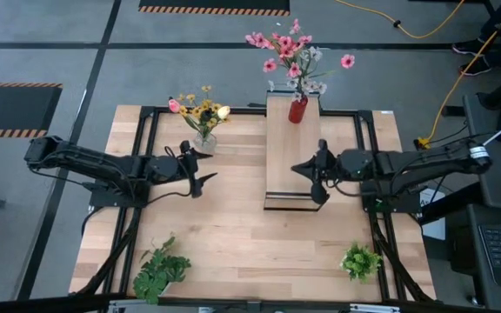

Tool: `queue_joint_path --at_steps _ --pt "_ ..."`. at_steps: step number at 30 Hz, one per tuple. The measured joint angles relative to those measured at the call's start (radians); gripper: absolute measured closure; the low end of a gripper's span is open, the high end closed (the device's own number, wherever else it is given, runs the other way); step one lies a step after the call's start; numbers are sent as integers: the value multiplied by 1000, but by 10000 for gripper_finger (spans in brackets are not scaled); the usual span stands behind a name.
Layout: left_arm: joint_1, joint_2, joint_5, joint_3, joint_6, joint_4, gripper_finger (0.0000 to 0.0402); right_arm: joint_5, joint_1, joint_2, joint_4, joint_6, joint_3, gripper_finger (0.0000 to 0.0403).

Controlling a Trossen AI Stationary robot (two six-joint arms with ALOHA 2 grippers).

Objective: Pick and place flowers into a vace then onto a shelf
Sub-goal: Put the transparent vase on the shelf

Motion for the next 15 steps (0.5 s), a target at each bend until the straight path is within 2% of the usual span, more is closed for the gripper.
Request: queue_joint_path --at_steps 6,11,15 --pt "0 11 -34 0 -16 -23 115 48 26 65 33 -8 0 399" --pt "0 11 -180 -2 -71 -90 116 87 50 124 122 -66 -2 398" --pt "16 8 -187 -84 -110 40 118 87 62 173 268 -136 -61 398"
